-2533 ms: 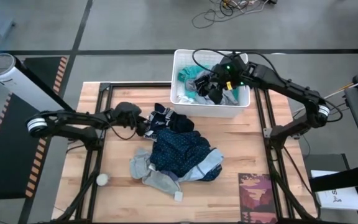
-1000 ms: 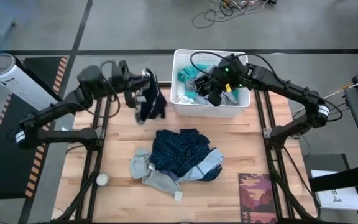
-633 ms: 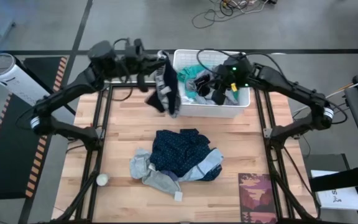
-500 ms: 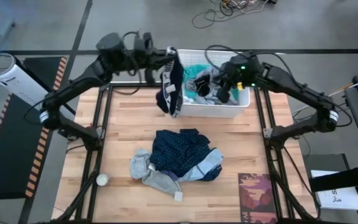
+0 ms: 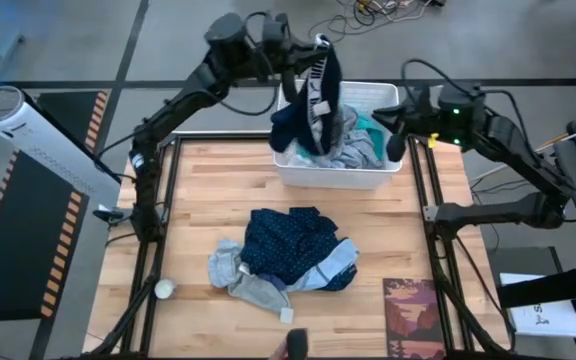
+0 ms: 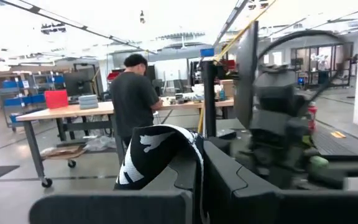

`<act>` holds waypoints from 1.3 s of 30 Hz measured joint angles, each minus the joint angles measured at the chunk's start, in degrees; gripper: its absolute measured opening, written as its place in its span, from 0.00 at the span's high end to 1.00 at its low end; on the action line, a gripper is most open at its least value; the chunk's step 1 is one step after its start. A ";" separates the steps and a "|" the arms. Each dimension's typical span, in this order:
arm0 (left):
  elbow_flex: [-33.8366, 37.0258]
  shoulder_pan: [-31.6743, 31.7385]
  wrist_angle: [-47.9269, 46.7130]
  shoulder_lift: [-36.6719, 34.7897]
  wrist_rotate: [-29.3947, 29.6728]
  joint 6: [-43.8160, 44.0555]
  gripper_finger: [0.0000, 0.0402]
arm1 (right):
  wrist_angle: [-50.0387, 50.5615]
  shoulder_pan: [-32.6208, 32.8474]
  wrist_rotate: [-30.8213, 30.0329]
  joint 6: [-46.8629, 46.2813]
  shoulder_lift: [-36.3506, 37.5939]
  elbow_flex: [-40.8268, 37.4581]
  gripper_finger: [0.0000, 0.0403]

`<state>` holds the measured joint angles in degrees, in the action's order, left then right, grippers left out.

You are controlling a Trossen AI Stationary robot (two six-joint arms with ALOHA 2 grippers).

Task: Sort clothes
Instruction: Put the blue boxer into the white laundry bin

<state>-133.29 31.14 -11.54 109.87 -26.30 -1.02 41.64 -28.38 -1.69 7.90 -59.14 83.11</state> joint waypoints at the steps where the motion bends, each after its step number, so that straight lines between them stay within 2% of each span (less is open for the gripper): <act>1: -2.05 0.18 -0.23 2.03 0.05 0.01 1.00 | 0.01 0.00 0.00 -0.04 0.57 0.00 0.93; 3: 1.34 0.71 6.24 2.55 -0.09 1.45 1.00 | 0.05 0.00 0.02 -0.40 1.74 0.00 0.93; 7: 6.84 2.22 7.81 3.21 -0.14 3.02 1.00 | 0.72 0.00 0.02 -0.48 3.13 0.02 0.93; 15: 17.27 3.56 3.89 5.24 -0.20 1.80 1.00 | 4.46 0.00 0.00 -0.83 2.39 0.00 0.93; 21: 25.74 3.53 1.90 5.15 -0.20 -5.47 0.96 | 5.16 0.00 0.01 -0.81 -0.01 -0.13 0.93; 25: 27.10 3.37 -3.52 5.06 -0.21 -8.57 0.86 | 5.10 -0.02 0.02 -0.81 -1.66 -0.15 0.93; 31: 27.31 3.09 -12.71 3.63 0.47 -8.98 0.66 | 4.81 -0.02 0.01 -0.81 -4.60 -0.15 0.93; 34: 27.35 2.92 -13.52 2.18 2.14 -9.02 0.55 | 4.98 -0.02 -0.39 -0.34 -6.75 -0.15 0.93; 39: 28.91 2.66 -13.46 -1.88 3.42 -9.71 0.39 | 5.05 -0.14 -5.76 2.34 -10.97 -0.17 0.93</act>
<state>-104.37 33.79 -25.00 108.00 -22.88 -10.73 46.69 -28.52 -7.45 10.24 -70.11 82.94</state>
